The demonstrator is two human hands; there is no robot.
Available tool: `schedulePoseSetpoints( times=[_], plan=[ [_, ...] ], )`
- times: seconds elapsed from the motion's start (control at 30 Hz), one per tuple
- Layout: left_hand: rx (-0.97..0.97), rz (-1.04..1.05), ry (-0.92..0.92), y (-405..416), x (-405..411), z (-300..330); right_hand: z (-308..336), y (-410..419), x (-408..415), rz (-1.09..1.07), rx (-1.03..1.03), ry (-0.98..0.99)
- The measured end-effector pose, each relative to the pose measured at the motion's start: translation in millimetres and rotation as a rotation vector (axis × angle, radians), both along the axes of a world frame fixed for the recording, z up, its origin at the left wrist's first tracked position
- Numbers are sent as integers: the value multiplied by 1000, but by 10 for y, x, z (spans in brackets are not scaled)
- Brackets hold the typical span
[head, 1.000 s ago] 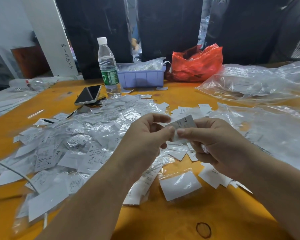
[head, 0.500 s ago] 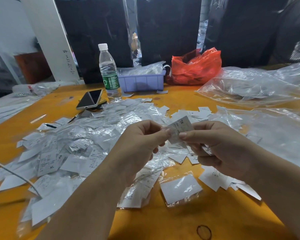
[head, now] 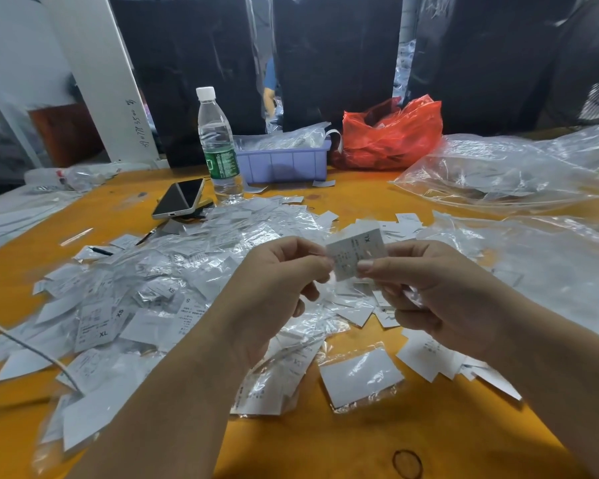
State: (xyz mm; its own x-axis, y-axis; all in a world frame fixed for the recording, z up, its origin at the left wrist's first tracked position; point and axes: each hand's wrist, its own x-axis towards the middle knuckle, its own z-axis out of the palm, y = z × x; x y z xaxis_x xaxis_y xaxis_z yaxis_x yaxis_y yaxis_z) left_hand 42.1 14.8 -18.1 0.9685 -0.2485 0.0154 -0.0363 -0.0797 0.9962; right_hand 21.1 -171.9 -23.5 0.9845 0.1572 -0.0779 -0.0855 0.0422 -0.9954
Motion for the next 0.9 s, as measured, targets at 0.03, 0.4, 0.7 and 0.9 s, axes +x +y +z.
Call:
schedulePoseSetpoints(
  times=[0.03,0.4,0.7,0.9],
  plan=[
    [14,37,-16,14,11,0,21,-14,-2,-38,-50,-44],
    [856,522,-838,139,72,-75,-137,-162,73,-299,-1132,-440],
    [955,381,-565,109,66,-80,-274,-104,174,-208,-1325,-248],
    [898,305,-511,78,18,-73,-281,-65,164,-197,-1316,-370]
  ],
)
